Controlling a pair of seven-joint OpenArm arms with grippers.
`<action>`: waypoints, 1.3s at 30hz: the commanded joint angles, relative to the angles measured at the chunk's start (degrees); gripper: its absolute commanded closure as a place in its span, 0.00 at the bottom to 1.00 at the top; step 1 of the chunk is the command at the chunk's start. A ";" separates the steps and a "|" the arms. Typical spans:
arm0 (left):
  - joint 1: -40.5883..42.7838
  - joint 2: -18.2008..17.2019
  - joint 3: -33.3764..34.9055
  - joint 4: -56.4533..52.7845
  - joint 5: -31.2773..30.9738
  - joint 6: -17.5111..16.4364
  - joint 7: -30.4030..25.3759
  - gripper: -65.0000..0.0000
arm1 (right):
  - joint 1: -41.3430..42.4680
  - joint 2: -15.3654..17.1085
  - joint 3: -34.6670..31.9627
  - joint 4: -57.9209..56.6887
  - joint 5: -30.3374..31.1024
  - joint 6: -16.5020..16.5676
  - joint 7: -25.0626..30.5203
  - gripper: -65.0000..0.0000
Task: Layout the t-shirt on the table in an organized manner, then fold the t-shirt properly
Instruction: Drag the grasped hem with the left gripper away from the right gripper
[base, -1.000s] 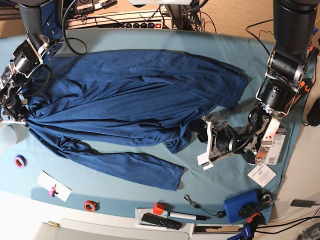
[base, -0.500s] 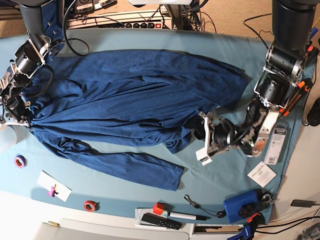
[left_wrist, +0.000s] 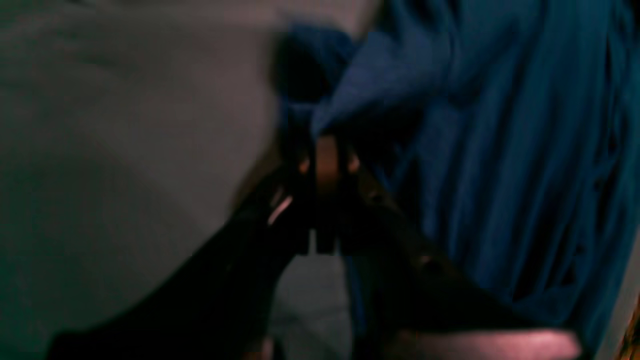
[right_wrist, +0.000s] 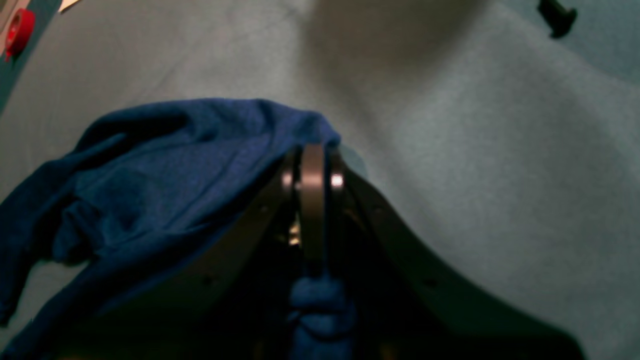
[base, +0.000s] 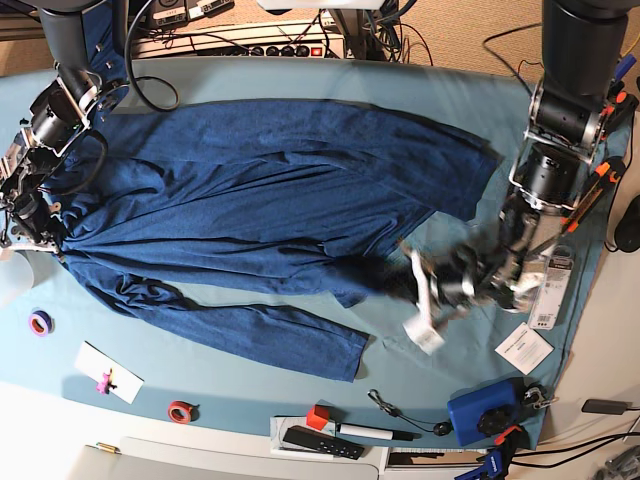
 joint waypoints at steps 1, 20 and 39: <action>-2.05 -0.92 -3.02 0.92 -2.45 -0.30 -0.57 1.00 | 1.51 1.46 0.00 1.05 1.53 1.27 1.22 1.00; -1.86 -14.27 -30.53 1.09 -42.04 -0.30 42.33 1.00 | 1.49 1.44 0.00 1.05 26.51 16.56 -10.56 1.00; -1.92 -10.25 -30.38 3.61 -42.04 -0.30 34.99 1.00 | 1.49 1.44 0.00 1.05 34.49 16.56 -15.15 1.00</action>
